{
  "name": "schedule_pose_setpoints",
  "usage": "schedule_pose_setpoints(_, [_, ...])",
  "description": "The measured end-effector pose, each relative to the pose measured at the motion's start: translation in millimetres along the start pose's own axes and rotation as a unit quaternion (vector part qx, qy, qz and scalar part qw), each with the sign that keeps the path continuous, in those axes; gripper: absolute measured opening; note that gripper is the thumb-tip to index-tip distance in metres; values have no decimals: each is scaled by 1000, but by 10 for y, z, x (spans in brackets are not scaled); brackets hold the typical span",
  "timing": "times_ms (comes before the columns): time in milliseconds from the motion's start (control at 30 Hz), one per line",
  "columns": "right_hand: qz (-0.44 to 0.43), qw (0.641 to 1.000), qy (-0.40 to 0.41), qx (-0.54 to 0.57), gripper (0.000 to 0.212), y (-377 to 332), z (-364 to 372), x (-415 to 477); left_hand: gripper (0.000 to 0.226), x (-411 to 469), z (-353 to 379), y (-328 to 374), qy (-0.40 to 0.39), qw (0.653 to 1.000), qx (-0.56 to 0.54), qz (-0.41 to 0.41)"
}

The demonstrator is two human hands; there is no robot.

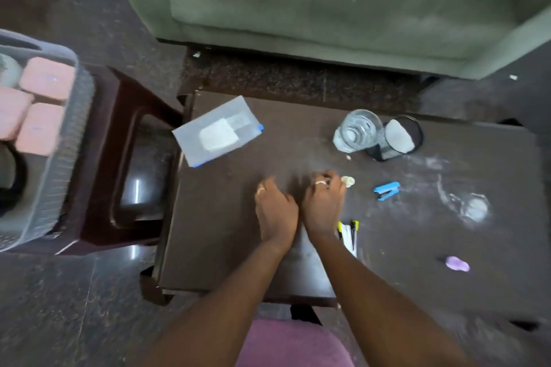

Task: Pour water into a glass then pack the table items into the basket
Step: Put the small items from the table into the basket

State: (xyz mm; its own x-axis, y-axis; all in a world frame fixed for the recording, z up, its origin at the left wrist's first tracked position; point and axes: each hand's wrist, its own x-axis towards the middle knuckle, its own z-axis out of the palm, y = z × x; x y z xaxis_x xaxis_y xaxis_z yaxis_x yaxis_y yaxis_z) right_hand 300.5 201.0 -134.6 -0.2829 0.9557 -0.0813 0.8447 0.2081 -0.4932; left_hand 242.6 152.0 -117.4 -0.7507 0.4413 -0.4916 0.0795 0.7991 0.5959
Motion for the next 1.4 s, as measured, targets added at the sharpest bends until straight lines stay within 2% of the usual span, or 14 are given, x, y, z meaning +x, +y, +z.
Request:
schedule_pose_setpoints(67, [46,999,-1,-21,24,401,-235,78,41,-197,334,84,-100,992,77,-29])
schedule_pose_setpoints(133, [83,995,-17,-51,30,773,-420,163,49,-356,583,163,-171,979,93,-68])
schedule_pose_setpoints(233, [94,987,-64,-110,40,1239,-608,287,65,-553,921,247,-207,964,136,-92])
schedule_pose_setpoints(333, [74,977,-108,-171,48,1468,-675,422,79,-667,1132,253,-215,959,148,-107])
schedule_pose_setpoints(467, [30,957,-183,-221,52,1675,-678,537,83,-761,1326,248,-196,961,174,-85])
schedule_pose_setpoints(567, [46,956,-186,-223,47,1711,-646,528,71,-818,1401,188,-192,962,182,-66])
schedule_pose_setpoints(700, [70,956,-190,-211,39,1655,-575,407,42,-827,1419,124,-172,966,187,-44])
schedule_pose_setpoints(833, [47,962,-169,-210,43,1533,-472,196,42,-745,1249,102,-158,974,155,-35])
schedule_pose_setpoints(1000, [-50,979,-130,-148,42,897,-179,-39,32,-396,563,36,-61,997,34,-43])
schedule_pose_setpoints(1133, [-125,978,-149,-73,53,65,100,-51,30,-1,-245,-60,57,996,-61,-38])
schedule_pose_setpoints(1267, [-189,966,-170,54,53,-982,367,-83,29,398,-1224,-222,195,968,-140,-69])
schedule_pose_setpoints(1400, [-226,928,-231,183,42,-2051,578,-149,38,636,-2181,-466,341,928,-128,-75])
